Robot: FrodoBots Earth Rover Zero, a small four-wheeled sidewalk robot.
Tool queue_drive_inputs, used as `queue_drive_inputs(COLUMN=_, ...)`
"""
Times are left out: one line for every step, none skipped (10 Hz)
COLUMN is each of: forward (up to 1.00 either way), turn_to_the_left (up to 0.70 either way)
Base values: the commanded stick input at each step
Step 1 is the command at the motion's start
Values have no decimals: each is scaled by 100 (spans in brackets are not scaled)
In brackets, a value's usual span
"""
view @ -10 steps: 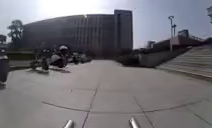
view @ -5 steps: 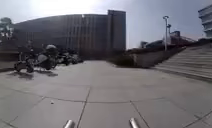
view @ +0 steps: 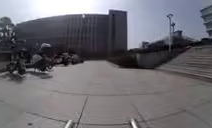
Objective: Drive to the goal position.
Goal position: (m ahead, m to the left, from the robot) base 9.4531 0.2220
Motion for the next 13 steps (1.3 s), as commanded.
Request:
queue_drive_inputs(forward=100, turn_to_the_left=0)
queue_drive_inputs(forward=100, turn_to_the_left=0)
queue_drive_inputs(forward=100, turn_to_the_left=0)
queue_drive_inputs(forward=100, turn_to_the_left=0)
queue_drive_inputs(forward=100, turn_to_the_left=0)
queue_drive_inputs(forward=100, turn_to_the_left=0)
queue_drive_inputs(forward=100, turn_to_the_left=0)
queue_drive_inputs(forward=100, turn_to_the_left=0)
queue_drive_inputs(forward=100, turn_to_the_left=0)
queue_drive_inputs(forward=100, turn_to_the_left=0)
queue_drive_inputs(forward=100, turn_to_the_left=0)
queue_drive_inputs(forward=100, turn_to_the_left=0)
queue_drive_inputs(forward=100, turn_to_the_left=0)
